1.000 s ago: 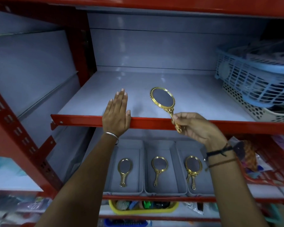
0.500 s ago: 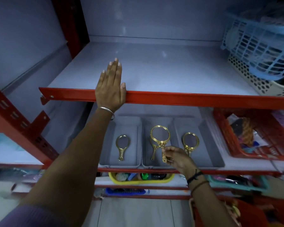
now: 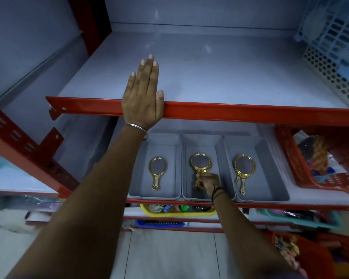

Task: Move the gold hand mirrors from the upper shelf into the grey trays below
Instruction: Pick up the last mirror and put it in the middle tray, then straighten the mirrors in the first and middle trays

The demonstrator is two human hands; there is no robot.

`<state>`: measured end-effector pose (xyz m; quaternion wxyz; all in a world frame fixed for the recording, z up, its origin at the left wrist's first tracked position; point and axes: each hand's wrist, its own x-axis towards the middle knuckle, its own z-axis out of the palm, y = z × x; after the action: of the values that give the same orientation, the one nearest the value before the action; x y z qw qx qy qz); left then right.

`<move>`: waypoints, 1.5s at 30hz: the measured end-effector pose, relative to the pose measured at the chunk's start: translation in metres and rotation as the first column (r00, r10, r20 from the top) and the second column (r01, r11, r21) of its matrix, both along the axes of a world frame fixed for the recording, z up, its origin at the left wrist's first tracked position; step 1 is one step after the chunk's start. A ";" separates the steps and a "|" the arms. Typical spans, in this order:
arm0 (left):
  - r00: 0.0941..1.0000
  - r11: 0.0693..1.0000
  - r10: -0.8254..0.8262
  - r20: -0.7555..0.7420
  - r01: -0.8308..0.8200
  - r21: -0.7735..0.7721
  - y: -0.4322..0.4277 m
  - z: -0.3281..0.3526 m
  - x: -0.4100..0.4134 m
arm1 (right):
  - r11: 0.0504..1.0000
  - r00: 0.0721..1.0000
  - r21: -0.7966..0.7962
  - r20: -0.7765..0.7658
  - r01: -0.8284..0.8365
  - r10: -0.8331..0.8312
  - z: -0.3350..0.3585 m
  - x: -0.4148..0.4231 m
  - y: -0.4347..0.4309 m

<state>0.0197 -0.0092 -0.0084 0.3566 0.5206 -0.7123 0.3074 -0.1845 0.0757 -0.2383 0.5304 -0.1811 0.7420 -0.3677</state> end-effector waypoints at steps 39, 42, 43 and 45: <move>0.908 0.115 0.371 -0.195 0.163 0.980 0.006 -0.229 0.035 | 0.841 0.724 0.084 -0.469 -0.534 0.506 -0.001 0.126 -0.057; 0.891 0.116 0.392 -0.228 0.198 0.973 0.002 -0.231 0.034 | 0.870 0.753 0.060 -0.475 -0.489 0.455 -0.003 0.128 -0.061; 0.885 0.121 0.400 -0.237 0.205 0.971 0.001 -0.230 0.034 | 0.878 0.761 0.053 -0.477 -0.476 0.441 -0.004 0.128 -0.063; 0.882 0.124 0.402 -0.247 0.214 0.969 -0.001 -0.230 0.034 | 0.887 0.769 0.043 -0.479 -0.460 0.423 -0.006 0.130 -0.065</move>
<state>0.0534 -0.0105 -0.2387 0.0577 0.7246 -0.5918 -0.3485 -0.0547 0.0104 -0.2442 0.3959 -0.4552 0.7707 -0.2053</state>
